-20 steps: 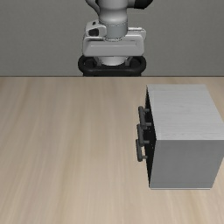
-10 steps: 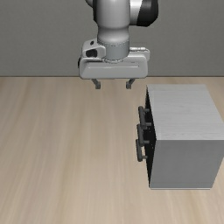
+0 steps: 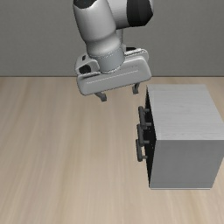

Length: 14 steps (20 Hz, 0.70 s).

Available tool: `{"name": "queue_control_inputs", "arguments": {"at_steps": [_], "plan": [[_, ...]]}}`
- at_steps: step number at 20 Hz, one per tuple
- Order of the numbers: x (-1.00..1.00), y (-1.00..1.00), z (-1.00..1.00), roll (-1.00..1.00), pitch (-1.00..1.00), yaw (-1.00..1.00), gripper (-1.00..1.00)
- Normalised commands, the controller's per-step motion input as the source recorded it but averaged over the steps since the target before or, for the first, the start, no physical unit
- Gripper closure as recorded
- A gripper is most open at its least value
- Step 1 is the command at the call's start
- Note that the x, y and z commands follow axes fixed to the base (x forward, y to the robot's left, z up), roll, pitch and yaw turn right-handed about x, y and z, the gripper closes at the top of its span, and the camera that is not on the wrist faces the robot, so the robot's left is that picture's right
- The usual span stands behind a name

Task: Open the top layer of the cabinet

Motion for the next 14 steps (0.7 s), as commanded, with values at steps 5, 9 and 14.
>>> {"name": "queue_control_inputs", "arguments": {"at_steps": [5, 9, 14], "plan": [[0.0, 0.0, 0.0, 0.45, 0.0, 0.0, -1.0], [0.0, 0.0, 0.0, 0.51, 0.0, 0.0, -1.0], [0.0, 0.0, 0.0, 0.45, 0.0, 0.0, -1.0]]}}
